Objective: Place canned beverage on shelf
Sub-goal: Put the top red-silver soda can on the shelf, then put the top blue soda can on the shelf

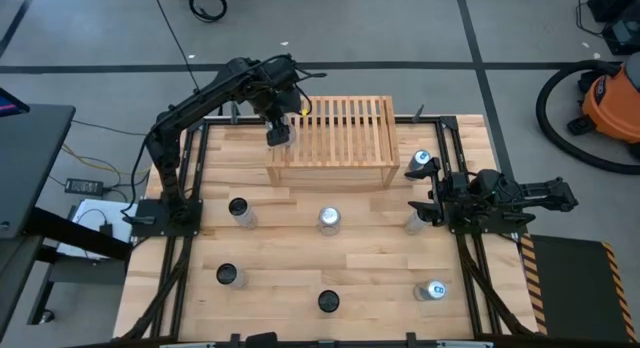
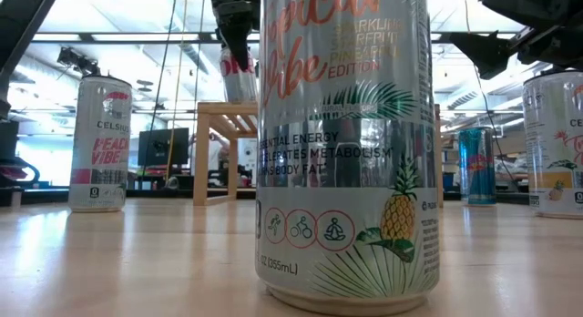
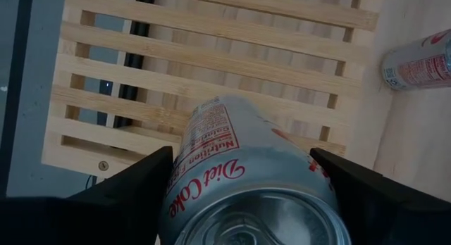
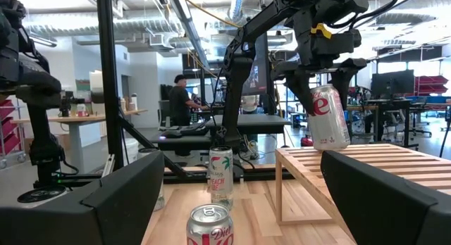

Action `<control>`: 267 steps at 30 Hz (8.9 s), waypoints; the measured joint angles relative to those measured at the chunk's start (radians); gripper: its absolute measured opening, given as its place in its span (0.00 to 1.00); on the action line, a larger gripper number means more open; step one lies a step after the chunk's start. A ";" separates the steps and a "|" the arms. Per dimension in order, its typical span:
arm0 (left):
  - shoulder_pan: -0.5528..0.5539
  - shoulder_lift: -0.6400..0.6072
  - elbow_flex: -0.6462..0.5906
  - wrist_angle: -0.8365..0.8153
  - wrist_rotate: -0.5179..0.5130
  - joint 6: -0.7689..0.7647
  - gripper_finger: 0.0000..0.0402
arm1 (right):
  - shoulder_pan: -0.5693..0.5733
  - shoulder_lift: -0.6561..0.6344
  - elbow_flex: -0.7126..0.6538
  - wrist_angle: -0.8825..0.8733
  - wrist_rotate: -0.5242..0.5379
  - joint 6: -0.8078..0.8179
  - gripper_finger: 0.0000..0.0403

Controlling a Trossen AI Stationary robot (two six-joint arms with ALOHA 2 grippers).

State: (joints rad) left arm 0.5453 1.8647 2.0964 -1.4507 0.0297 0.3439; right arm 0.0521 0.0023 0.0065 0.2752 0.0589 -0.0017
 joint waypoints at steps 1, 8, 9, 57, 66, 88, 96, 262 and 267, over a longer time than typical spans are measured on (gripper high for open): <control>0.000 0.000 0.000 0.001 -0.002 0.000 0.79 | 0.000 0.000 0.000 0.000 0.000 0.000 0.98; 0.000 0.000 0.000 0.012 -0.002 -0.019 0.79 | 0.000 0.000 0.000 0.000 0.000 0.000 0.98; 0.000 0.000 0.000 0.013 -0.002 -0.019 0.79 | 0.000 0.000 0.000 0.000 0.000 0.000 0.98; -0.001 -0.005 0.001 0.078 -0.067 0.018 0.97 | 0.000 0.000 0.000 0.000 0.000 0.000 0.98; -0.012 -0.023 0.000 0.085 -0.068 0.034 0.97 | 0.000 0.000 0.000 0.000 0.000 0.000 0.98; -0.112 -0.085 0.170 0.007 -0.088 -0.011 0.97 | 0.000 0.000 0.000 0.000 0.000 0.000 0.98; -0.228 -0.115 0.169 -0.124 -0.077 -0.037 0.97 | 0.000 0.000 0.000 0.000 0.000 0.000 0.98; -0.216 -0.476 -0.383 0.135 -0.053 -0.259 0.48 | 0.000 0.000 0.000 0.092 -0.019 -0.076 0.98; -0.216 -0.476 -0.383 0.144 -0.052 -0.288 0.48 | 0.000 0.001 0.000 0.101 -0.029 0.140 0.98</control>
State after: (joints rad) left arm 0.3290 1.3884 1.7138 -1.3071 -0.0227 0.0560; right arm 0.0521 0.0032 0.0065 0.3763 0.0301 0.1379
